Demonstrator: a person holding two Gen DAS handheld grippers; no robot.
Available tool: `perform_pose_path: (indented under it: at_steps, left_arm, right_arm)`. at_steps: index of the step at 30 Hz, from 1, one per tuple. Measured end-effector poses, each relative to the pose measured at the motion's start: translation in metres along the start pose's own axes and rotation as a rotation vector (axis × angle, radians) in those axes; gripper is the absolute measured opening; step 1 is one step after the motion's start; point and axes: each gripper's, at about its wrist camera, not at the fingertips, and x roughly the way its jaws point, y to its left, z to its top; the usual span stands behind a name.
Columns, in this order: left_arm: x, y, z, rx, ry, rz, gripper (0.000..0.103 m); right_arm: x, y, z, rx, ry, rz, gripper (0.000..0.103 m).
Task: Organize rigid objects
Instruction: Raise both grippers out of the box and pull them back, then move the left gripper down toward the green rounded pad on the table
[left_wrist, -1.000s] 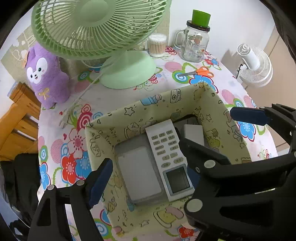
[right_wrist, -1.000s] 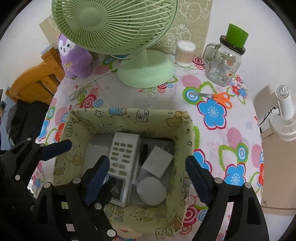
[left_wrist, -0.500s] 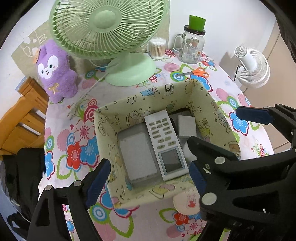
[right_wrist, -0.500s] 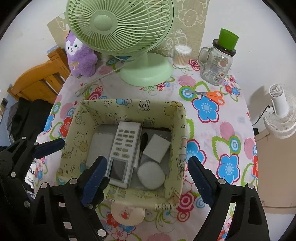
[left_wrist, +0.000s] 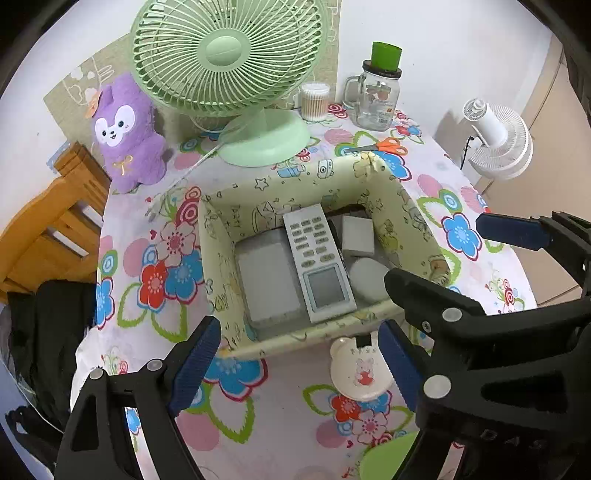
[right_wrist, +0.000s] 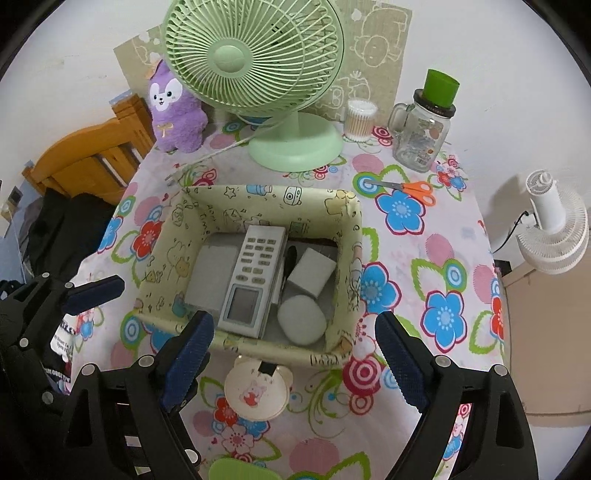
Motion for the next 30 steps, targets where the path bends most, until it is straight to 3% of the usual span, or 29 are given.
perform_pose_path:
  at_steps: [13,30]
  left_arm:
    - [-0.008,-0.011,-0.023,-0.04,0.005,-0.005,0.089]
    - [0.005,-0.03,-0.075,-0.108,0.019,-0.001,0.089]
  right_arm:
    - [-0.014,-0.007,-0.025,0.001,-0.015,0.012,0.091]
    - [-0.003,-0.015,-0.071,-0.03,0.001,0.03,0.091]
